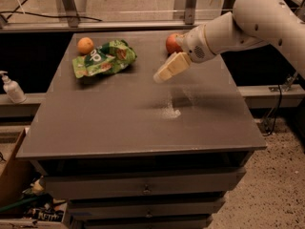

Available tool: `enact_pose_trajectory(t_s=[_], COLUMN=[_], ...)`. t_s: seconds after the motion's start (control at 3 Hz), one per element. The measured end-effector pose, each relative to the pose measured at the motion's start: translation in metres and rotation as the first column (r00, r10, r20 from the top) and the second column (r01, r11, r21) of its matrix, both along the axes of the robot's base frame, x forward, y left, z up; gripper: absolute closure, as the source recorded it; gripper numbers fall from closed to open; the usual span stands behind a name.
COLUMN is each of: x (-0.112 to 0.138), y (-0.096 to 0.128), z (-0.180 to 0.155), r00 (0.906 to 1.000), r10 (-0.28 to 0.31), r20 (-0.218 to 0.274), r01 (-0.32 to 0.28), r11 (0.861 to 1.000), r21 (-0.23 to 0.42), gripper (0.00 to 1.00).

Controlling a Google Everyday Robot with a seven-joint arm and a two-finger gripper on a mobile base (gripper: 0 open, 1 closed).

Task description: Move green rice chip bag near orange

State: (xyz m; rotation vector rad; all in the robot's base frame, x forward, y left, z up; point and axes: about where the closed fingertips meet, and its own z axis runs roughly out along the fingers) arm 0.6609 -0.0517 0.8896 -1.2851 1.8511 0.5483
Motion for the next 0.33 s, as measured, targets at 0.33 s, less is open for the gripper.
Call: enact_pose_trajectory(t_s=[0.33], x=[0.0001], y=[0.0003], z=[-0.0001], r00=[1.0000], r10=[0.000], r20=[0.000], r01=[0.000], r11=[1.000], r21=[0.000], gripper=[0.00])
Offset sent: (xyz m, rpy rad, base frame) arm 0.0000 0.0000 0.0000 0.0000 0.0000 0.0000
